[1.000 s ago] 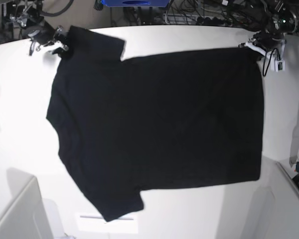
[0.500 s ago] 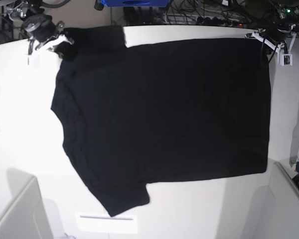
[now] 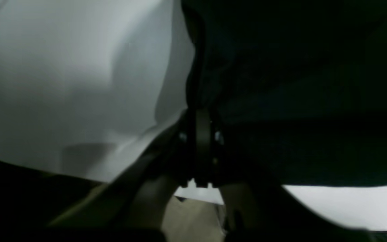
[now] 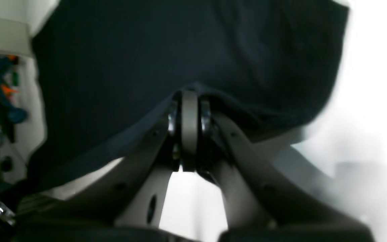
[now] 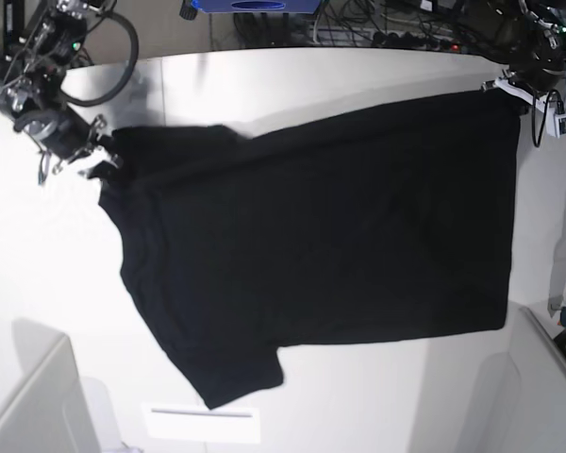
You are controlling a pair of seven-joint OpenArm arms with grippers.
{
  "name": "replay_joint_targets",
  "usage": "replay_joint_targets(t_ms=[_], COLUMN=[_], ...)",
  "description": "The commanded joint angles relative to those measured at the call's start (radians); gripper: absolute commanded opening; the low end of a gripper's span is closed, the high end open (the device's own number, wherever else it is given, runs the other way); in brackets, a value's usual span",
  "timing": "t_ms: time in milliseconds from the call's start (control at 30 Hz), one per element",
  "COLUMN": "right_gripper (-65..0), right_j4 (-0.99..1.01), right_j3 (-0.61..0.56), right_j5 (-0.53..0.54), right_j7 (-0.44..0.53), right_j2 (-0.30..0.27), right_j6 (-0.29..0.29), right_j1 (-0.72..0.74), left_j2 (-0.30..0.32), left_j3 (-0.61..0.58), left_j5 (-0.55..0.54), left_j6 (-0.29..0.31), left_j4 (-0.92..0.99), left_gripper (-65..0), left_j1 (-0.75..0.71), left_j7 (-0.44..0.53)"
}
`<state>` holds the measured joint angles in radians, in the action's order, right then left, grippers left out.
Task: Fold the T-shirt properly
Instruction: 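Lift the shoulder corners and drag the shirt toward the robot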
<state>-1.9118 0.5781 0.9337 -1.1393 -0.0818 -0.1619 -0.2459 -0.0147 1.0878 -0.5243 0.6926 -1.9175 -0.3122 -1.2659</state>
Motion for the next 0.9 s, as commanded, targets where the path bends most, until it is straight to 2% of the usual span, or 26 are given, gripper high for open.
replay_joint_targets(t_ms=[0, 67, 533, 633, 767, 867], right_gripper=[-65.0, -65.0, -65.0, -65.0, -65.0, -65.0], right_j4=[0.002, 0.034, 0.303, 0.346, 0.363, 0.364], right_j3=[0.006, 0.006, 0.003, -0.022, -0.053, -0.054], right_j5=[0.011, 0.011, 0.008, 0.003, -0.084, -0.112], right_j7=[0.009, -0.003, 0.000, 0.003, 0.005, 0.005], right_j2=[-0.013, -0.013, -0.022, -0.023, -0.013, 0.001], right_j6=[0.009, 0.020, 0.020, 0.020, 0.020, 0.020], right_j1=[0.026, 0.066, 0.256, 0.291, 0.331, 0.357], left_j2=[0.008, 0.008, 0.008, 0.008, 0.008, 0.009], left_j3=[0.002, 0.004, -0.005, -0.007, -0.007, -0.008], left_j5=[-0.018, -0.020, -0.023, -0.023, -0.018, -0.018], left_j6=[0.006, 0.006, -0.135, -0.189, -0.208, -0.255], left_j4=[-0.015, -0.017, -0.012, -0.009, 0.003, 0.042], left_gripper=[-65.0, -65.0, -65.0, -65.0, -65.0, -65.0], left_j1=[0.012, 0.029, 0.192, 0.226, 0.270, 0.299], left_j7=[-0.001, -0.011, -0.016, -0.016, -0.016, -0.016])
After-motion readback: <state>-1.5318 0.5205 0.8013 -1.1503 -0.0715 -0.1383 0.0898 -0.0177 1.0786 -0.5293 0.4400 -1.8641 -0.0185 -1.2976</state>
